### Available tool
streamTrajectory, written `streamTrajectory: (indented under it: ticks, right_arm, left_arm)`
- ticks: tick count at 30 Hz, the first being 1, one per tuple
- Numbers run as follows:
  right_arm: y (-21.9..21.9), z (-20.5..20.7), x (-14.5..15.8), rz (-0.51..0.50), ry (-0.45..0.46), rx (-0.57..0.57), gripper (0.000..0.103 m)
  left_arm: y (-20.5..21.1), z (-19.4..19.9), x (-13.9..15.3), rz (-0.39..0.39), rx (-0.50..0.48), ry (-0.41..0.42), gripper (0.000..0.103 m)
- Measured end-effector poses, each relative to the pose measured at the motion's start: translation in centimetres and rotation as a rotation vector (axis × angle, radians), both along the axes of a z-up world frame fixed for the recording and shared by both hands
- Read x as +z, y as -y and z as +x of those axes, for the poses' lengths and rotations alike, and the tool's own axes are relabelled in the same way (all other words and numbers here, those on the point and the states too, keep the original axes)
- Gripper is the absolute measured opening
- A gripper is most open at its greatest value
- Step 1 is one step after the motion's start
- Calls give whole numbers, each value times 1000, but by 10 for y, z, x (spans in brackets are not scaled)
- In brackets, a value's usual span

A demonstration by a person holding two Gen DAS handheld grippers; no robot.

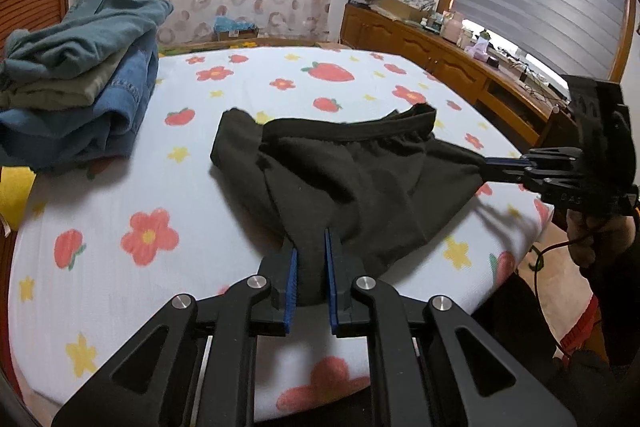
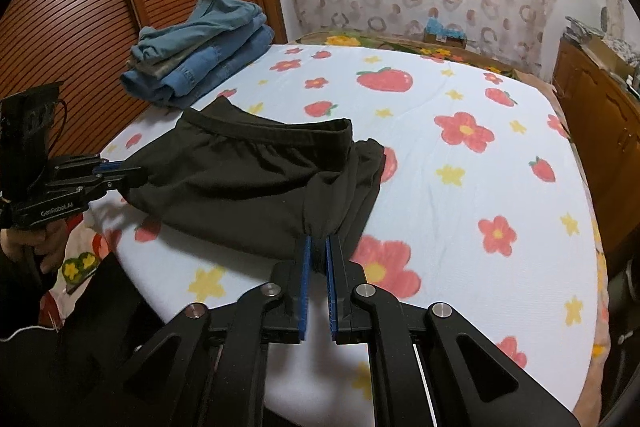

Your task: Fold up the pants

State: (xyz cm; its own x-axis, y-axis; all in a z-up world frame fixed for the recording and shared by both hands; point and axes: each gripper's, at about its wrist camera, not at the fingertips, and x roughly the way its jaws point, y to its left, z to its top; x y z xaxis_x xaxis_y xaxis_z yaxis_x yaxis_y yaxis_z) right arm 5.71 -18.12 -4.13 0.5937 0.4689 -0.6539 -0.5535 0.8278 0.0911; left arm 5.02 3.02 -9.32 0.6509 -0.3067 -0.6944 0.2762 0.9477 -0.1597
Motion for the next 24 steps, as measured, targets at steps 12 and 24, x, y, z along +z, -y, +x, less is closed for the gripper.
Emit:
streamTrajectory:
  ticks: [12, 24]
  right_arm:
    - [-9, 9, 11, -29, 81, -38, 40]
    - [-36, 52, -7, -33, 60, -28, 40]
  left_arm:
    - [-4, 9, 3, -1, 25, 13, 49]
    - [-7, 38, 6, -12, 41, 33, 76]
